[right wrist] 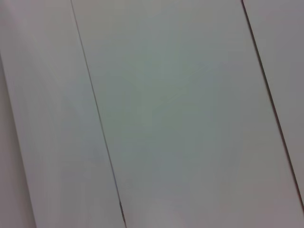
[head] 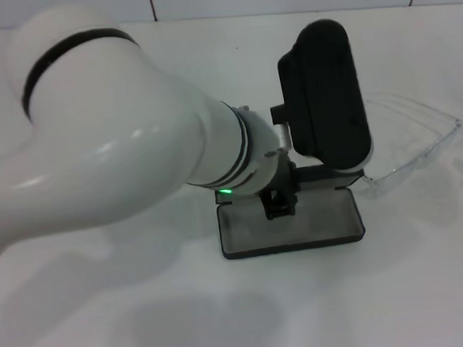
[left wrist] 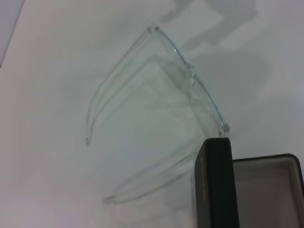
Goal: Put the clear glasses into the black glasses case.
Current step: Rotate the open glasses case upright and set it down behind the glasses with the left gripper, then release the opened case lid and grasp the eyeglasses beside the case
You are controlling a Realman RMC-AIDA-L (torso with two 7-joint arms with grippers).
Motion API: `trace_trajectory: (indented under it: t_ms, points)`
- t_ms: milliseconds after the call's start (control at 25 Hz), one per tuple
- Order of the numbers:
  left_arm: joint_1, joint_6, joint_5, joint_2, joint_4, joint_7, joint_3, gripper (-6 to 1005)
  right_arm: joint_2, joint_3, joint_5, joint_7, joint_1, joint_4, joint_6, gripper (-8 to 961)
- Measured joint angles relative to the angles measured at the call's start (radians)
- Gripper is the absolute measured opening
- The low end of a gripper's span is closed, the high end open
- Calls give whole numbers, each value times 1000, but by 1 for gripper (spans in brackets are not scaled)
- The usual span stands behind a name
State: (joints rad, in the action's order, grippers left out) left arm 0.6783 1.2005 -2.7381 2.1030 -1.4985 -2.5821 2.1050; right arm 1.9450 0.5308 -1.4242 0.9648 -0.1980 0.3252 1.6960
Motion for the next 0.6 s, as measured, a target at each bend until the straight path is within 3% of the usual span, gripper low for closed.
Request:
trace_trajectory:
  t_ms: [160,280,520,600]
  points:
    - [3,-8,-10,0,8,-5,13,269,-3,10,-30,0,-4,6,-8,676]
    - [3,-6,-14,-1,-18,-10,13,273,-6,15,-145,12,-23,54,-32,676]
    - [-11,26,0,-2,-82,-12,11,501,-17,22,-330,122,-83,206,19,675]
    - [-35,50,29,-4,-155,-12,6,507,-24,36,-392,186,-114,291,46,675]
